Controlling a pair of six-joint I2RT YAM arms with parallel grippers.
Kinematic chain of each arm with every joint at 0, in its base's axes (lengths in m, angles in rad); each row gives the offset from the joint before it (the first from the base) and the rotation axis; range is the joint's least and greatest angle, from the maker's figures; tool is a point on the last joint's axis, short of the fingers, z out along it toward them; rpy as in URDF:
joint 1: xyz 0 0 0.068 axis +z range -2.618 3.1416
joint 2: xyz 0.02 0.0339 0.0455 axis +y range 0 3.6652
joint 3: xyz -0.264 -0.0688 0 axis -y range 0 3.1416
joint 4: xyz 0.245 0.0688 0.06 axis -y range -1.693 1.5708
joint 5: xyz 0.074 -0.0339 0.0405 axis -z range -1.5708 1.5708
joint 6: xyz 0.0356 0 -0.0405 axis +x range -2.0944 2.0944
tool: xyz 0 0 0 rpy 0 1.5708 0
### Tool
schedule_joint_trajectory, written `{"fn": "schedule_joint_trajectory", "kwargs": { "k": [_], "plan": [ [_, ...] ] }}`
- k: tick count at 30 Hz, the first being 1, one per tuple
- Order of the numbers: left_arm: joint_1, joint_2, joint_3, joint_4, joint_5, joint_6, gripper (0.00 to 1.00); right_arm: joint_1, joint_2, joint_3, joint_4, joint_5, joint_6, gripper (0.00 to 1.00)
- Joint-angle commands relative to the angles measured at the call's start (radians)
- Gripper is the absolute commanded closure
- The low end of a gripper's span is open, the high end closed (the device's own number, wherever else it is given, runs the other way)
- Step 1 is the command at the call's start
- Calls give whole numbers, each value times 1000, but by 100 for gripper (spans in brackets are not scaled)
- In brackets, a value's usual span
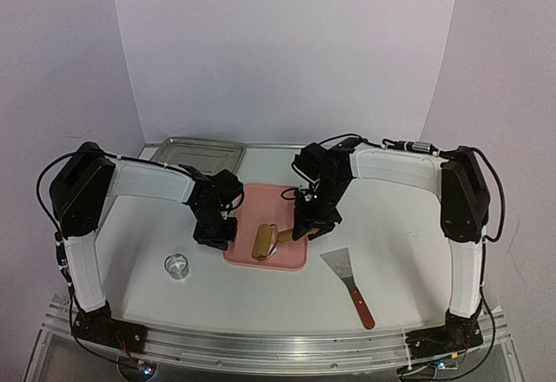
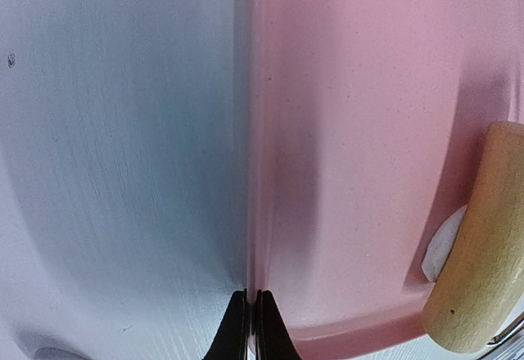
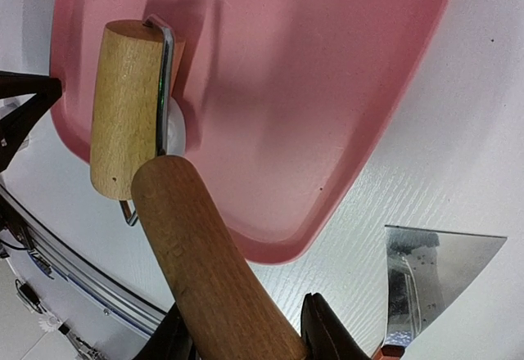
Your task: Roll out the dumpling wrappers from the dough
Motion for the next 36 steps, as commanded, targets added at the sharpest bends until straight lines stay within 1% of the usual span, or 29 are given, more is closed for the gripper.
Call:
{"fn": "schedule_joint_trajectory", "kwargs": {
  "k": [1, 20, 23, 25, 30, 33, 36],
  "plan": [
    [0, -21, 11, -28, -31, 22, 100, 21, 253, -103, -276, 485, 46, 100],
    [1, -41, 3, -43, -34, 24, 100, 34, 300, 12, -264, 474, 16, 100],
    [1, -47, 9, -54, -36, 12, 100, 34, 260, 25, -255, 470, 14, 100],
    [3, -52, 12, -60, -74, 3, 100, 34, 219, 51, -255, 462, 13, 100],
    [10, -67, 7, -63, -93, -19, 100, 34, 120, 89, -241, 431, 3, 100],
    [21, -94, -5, -54, -85, -26, 100, 33, 71, 80, -197, 381, -17, 100],
    [34, -124, 6, -49, -70, -31, 99, 29, 14, 105, -169, 324, -29, 100]
  ]
}}
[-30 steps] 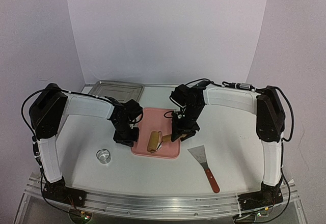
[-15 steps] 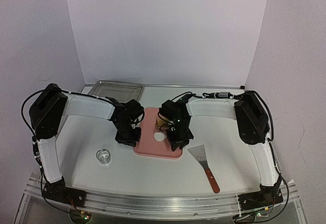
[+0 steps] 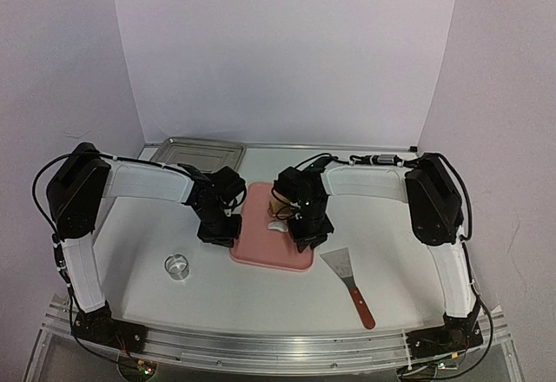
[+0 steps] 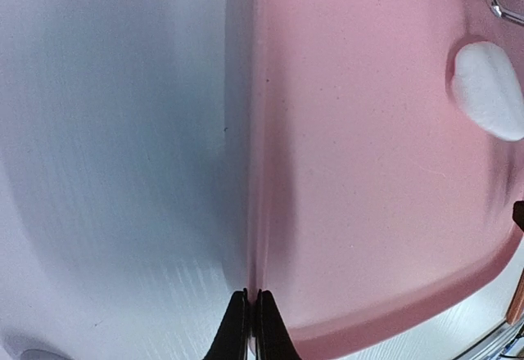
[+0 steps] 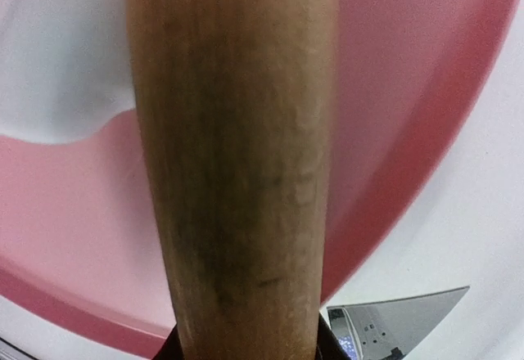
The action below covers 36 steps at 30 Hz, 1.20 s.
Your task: Roll out the dumpling wrappers from the dough
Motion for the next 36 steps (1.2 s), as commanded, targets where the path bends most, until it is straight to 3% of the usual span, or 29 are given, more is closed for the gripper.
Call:
{"fn": "schedule_joint_trajectory", "kwargs": {
  "k": [1, 7, 13, 15, 19, 28, 36],
  "plan": [
    [50, -102, 14, -86, -83, -19, 96, -38, -145, 17, -114, 21, -22, 100],
    [66, -161, 56, -56, -22, -32, 80, -55, -221, 59, -74, -24, -38, 100],
    [94, -207, 79, -34, 43, -49, 48, -60, -310, 46, -16, -81, -108, 100],
    [109, -223, 110, -18, 78, -56, 33, -60, -351, 18, 17, -137, -161, 100],
    [149, -250, 169, 84, 210, -62, 14, -60, -424, -33, 33, -255, -258, 100],
    [180, -171, 264, 353, 555, -186, 1, -36, -502, -52, 31, -358, -282, 100],
    [178, -119, 236, 518, 690, -292, 1, -17, -496, -26, 37, -339, -277, 100]
  ]
}}
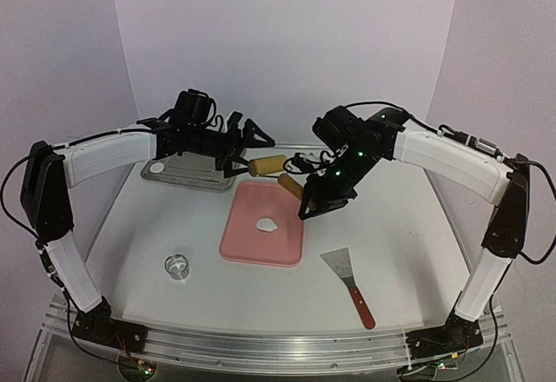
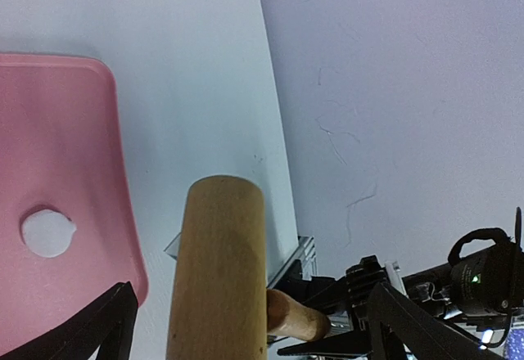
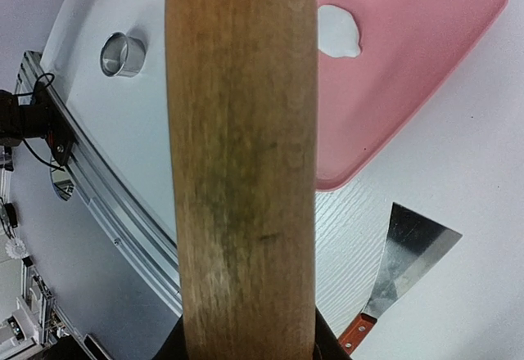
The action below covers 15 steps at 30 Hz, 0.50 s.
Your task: Roll out the dumpling wrappers from the dough
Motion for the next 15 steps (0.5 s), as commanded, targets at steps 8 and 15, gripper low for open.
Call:
{"fn": "schedule_joint_trajectory", "kwargs": {
  "k": [8, 15],
  "plan": [
    [-10, 132, 56, 36, 287, -48, 2, 15, -33, 73, 63, 13, -26, 100],
    [-12, 96, -34, 248, 354, -182, 80, 13, -55, 11, 143, 79, 55, 94]
  ]
}}
